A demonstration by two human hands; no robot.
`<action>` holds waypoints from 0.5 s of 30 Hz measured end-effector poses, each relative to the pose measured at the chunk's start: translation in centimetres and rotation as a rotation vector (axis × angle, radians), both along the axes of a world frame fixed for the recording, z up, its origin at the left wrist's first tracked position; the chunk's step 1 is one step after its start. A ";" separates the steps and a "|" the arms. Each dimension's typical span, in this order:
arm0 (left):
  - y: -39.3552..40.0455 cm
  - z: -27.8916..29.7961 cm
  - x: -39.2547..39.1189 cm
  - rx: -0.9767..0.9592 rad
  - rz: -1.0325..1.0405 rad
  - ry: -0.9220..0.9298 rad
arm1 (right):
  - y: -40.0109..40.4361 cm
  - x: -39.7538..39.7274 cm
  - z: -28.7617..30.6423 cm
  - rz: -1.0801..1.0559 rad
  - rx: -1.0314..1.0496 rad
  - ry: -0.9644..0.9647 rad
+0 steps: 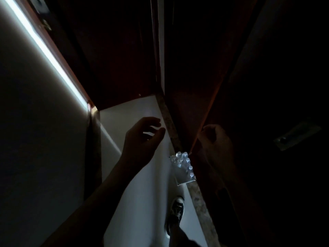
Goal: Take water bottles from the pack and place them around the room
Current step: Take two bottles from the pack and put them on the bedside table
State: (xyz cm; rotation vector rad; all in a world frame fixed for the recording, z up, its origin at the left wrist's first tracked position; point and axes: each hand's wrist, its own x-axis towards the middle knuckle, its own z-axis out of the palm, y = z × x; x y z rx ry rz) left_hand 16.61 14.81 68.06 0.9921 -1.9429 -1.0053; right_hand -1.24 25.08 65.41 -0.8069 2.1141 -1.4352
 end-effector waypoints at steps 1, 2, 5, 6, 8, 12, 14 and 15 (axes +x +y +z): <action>-1.6 -1.7 -1.3 0.021 0.004 -0.019 | -1.6 -1.2 -1.9 0.009 0.020 -0.021; -3.2 -3.4 -2.5 0.047 0.010 -0.033 | -3.2 -2.3 -3.8 0.014 0.045 -0.035; -7.6 -8.9 -5.7 0.123 0.008 -0.068 | -7.6 -5.5 -9.6 -0.011 0.112 -0.055; -8.9 -10.7 -6.5 0.150 0.006 -0.084 | -8.9 -6.3 -11.5 -0.022 0.141 -0.066; -11.0 -14.6 -7.9 0.187 0.006 -0.108 | -11.0 -7.7 -15.3 -0.049 0.182 -0.093; -14.8 -23.7 -10.1 0.248 0.010 -0.165 | -14.0 -9.7 -23.2 -0.085 0.266 -0.109; -16.4 -29.2 -10.9 0.302 0.005 -0.190 | -15.0 -10.3 -28.1 -0.093 0.304 -0.126; -17.0 -32.1 -11.3 0.330 0.003 -0.203 | -15.4 -10.5 -31.0 -0.099 0.315 -0.142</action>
